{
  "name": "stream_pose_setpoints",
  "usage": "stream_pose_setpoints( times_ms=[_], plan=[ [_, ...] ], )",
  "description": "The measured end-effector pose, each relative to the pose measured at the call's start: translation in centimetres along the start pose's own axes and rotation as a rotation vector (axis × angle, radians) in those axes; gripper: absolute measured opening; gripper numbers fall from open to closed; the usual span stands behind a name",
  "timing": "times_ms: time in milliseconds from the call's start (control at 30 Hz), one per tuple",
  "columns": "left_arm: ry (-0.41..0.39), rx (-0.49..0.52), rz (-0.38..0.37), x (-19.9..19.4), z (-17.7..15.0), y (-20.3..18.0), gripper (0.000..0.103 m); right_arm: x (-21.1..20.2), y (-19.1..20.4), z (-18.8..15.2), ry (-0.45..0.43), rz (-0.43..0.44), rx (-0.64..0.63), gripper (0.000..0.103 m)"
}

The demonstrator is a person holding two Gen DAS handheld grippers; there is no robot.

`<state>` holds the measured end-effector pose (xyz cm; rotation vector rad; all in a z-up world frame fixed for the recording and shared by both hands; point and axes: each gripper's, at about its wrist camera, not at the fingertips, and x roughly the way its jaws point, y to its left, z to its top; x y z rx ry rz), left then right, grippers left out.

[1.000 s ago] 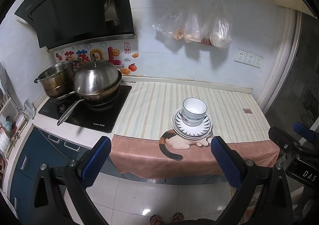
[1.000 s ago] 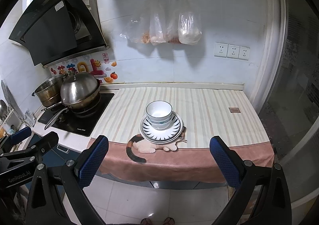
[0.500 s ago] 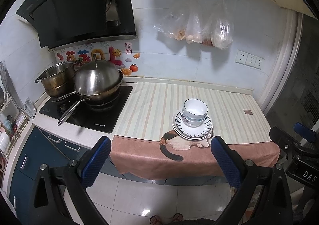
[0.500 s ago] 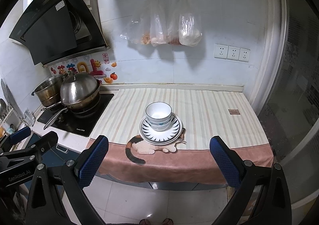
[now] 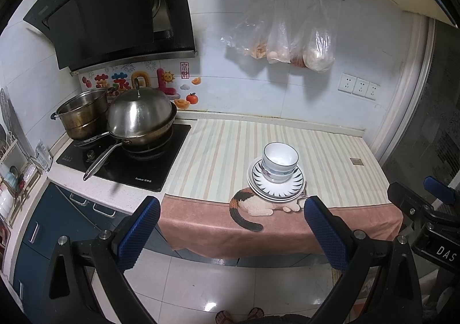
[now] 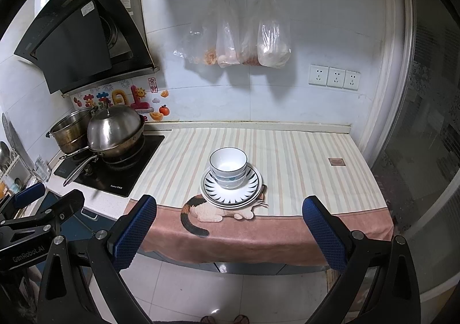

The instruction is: Organize plates and bowls

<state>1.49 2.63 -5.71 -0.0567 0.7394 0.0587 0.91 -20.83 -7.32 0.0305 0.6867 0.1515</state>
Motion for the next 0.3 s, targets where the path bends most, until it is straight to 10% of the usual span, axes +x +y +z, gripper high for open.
stream_pose_setpoints(
  times_ms=[300],
  plan=[
    [-0.003, -0.004, -0.001, -0.17, -0.16, -0.06, 0.103, -0.43, 0.05, -0.04, -0.001, 0.004, -0.002, 0.103]
  ],
)
